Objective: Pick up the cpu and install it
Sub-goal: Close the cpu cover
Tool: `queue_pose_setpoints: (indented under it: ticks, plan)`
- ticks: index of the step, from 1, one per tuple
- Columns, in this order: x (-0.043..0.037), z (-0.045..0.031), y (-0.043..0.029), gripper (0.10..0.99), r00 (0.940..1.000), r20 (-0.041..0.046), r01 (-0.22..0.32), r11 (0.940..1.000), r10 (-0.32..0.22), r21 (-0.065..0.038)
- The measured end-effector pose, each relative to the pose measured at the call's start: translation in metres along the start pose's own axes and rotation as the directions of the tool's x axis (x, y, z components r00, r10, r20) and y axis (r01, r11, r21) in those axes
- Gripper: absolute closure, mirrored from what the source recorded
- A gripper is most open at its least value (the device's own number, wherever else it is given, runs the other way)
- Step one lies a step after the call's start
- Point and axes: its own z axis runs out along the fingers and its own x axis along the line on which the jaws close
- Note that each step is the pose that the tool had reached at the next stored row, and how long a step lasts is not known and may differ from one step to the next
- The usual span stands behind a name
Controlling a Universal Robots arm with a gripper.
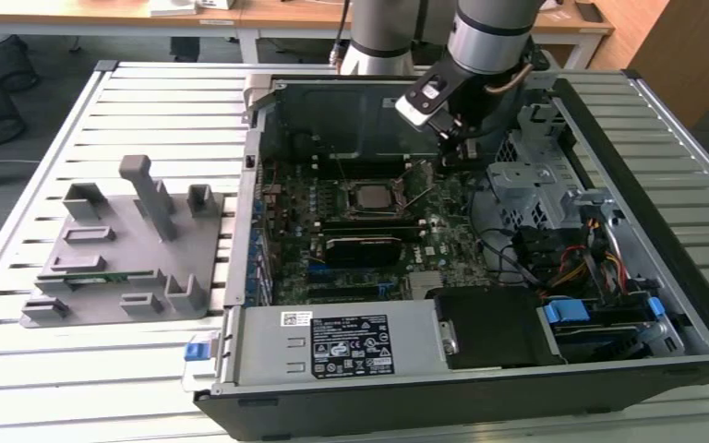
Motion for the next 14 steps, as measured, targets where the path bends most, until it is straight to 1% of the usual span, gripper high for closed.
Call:
queue_pose_setpoints:
  ticks: [4, 8, 11, 14]
  plan:
    - [-0.0002, 0.0036, 0.0007, 0.98, 1.0, 0.0, 0.0, 1.0, 0.0, 0.004]
    - [0.0001, 0.0064, 0.0009, 0.98, 1.0, 0.0, 0.0, 1.0, 0.0, 0.005]
    - [0.0043, 0.0068, 0.001, 0.98, 1.0, 0.0, 0.001, 1.0, -0.001, 0.006]
    - [0.0054, 0.0078, 0.0011, 0.98, 1.0, -0.0003, 0.001, 1.0, -0.001, 0.006]
